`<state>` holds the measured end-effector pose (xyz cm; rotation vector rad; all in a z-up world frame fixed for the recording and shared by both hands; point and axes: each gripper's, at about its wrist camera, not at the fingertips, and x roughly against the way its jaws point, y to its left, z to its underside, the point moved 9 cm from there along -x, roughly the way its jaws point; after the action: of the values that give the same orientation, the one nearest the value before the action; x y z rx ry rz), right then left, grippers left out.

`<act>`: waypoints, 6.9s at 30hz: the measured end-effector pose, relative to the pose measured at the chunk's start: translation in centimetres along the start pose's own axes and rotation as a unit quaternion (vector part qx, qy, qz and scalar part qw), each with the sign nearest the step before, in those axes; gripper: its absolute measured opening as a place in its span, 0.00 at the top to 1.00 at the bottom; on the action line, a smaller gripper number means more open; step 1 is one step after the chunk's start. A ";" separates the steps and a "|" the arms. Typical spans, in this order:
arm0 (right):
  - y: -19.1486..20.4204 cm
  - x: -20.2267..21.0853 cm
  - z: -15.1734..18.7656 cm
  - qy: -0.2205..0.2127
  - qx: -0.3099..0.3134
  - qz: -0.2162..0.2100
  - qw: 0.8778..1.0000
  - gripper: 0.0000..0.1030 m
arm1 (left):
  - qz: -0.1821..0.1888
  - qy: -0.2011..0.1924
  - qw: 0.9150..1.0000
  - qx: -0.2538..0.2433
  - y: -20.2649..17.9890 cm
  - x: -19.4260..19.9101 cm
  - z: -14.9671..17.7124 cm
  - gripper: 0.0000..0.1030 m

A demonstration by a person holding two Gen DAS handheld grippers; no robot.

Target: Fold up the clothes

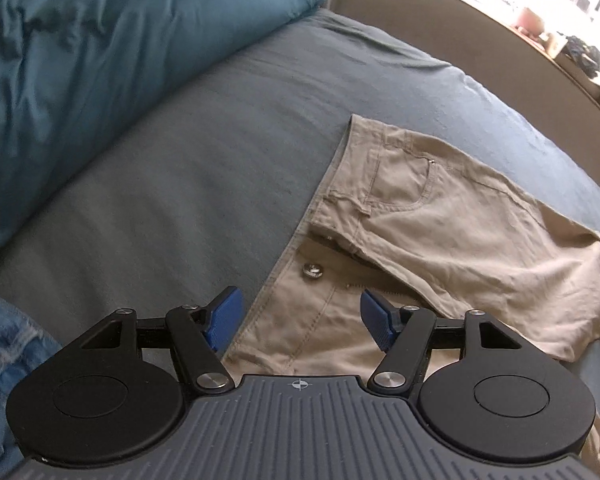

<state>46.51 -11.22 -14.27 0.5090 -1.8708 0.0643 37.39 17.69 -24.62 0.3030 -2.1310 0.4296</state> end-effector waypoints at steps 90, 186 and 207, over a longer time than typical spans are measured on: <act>-11.0 -15.1 -13.7 -0.001 -0.113 -0.135 0.984 0.81 | -0.217 -0.068 0.944 -0.238 -13.2 -12.7 -4.8 0.38; -45.9 6.0 10.6 -0.158 -0.377 0.173 0.896 0.97 | -0.228 -0.040 0.905 -0.357 -23.3 -15.1 -3.7 0.36; -56.4 2.9 -3.0 -0.195 -0.347 0.272 0.876 0.96 | -0.242 -0.046 0.892 -0.380 -23.8 -15.0 -3.4 0.36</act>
<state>69.52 -62.32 -21.90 -0.5494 -2.2064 -0.3535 57.12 -1.77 -30.81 0.3773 -2.0414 -0.7125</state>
